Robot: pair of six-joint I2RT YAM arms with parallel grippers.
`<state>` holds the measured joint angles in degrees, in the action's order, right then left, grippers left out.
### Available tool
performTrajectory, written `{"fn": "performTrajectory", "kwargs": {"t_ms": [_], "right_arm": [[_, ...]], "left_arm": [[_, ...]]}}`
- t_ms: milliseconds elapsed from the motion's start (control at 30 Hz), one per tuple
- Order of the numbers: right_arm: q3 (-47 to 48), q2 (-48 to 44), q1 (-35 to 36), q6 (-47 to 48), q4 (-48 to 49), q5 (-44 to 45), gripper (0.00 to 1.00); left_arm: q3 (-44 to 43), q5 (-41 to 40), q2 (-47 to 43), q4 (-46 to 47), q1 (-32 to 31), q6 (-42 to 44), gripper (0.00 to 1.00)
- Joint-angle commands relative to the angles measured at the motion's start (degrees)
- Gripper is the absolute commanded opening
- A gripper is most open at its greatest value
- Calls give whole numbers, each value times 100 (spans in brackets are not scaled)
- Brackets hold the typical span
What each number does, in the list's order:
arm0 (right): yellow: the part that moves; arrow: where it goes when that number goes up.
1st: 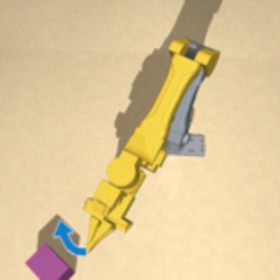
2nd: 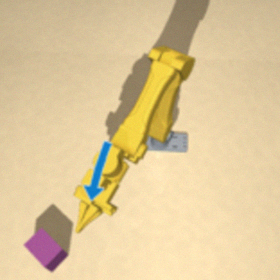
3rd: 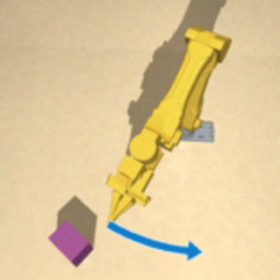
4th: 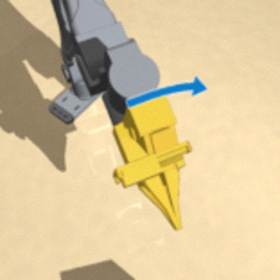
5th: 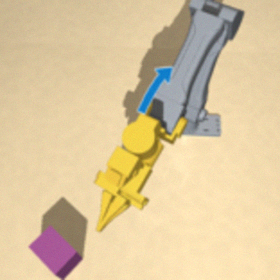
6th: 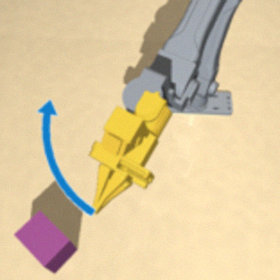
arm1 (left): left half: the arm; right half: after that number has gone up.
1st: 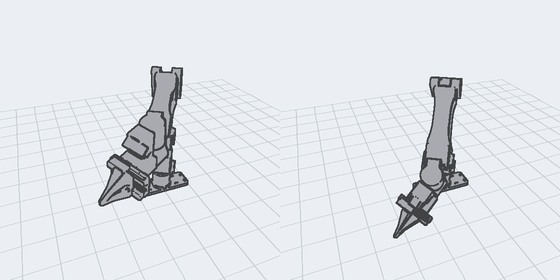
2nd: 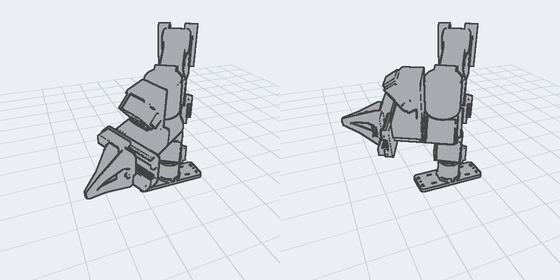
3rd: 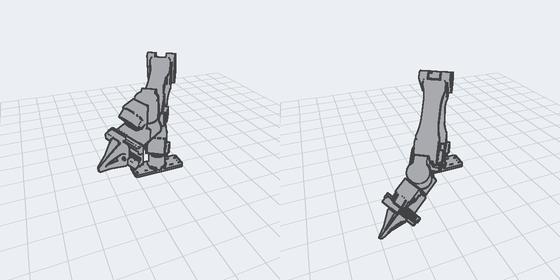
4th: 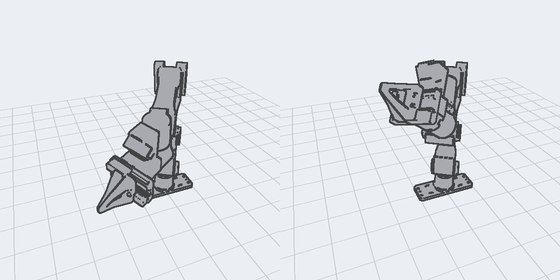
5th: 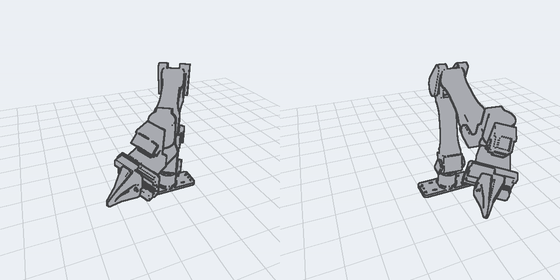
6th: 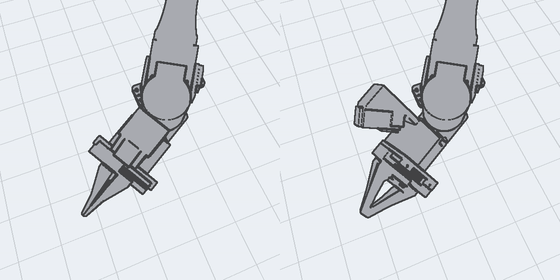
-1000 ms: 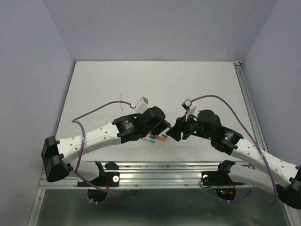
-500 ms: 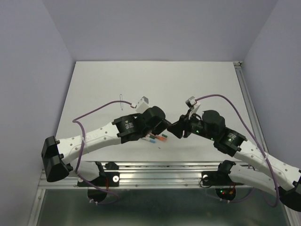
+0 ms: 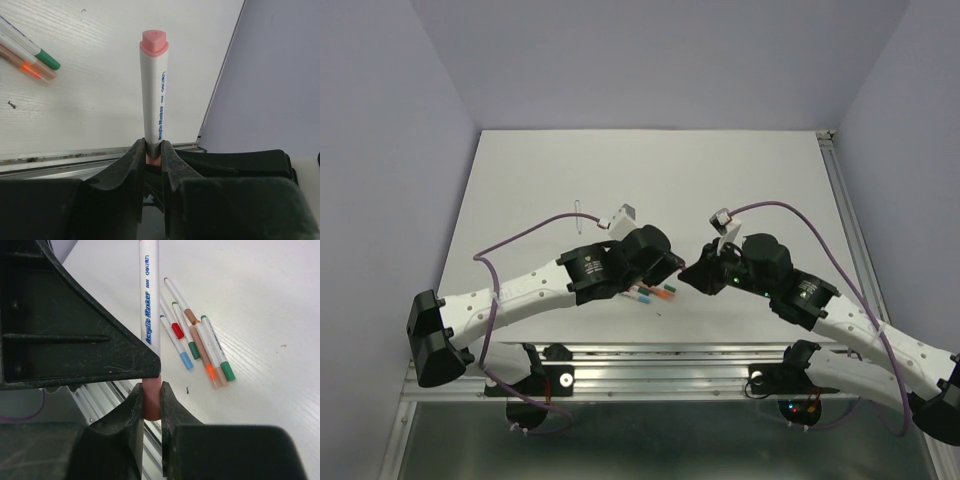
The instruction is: Open the pen caps
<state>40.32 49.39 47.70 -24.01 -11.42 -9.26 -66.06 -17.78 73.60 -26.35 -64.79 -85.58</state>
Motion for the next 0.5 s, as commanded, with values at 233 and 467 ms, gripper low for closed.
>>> {"fn": "performTrajectory", "kwargs": {"t_ms": [233,467], "right_arm": [[275,-218,2,-438,-466,-874,1],[170,-657,2,-701,-1273,-1237,1]], "left_arm": [[128,-1149,-241,-135,668,-56,0],[68,-1306,-268,16,1434,367,0]]}}
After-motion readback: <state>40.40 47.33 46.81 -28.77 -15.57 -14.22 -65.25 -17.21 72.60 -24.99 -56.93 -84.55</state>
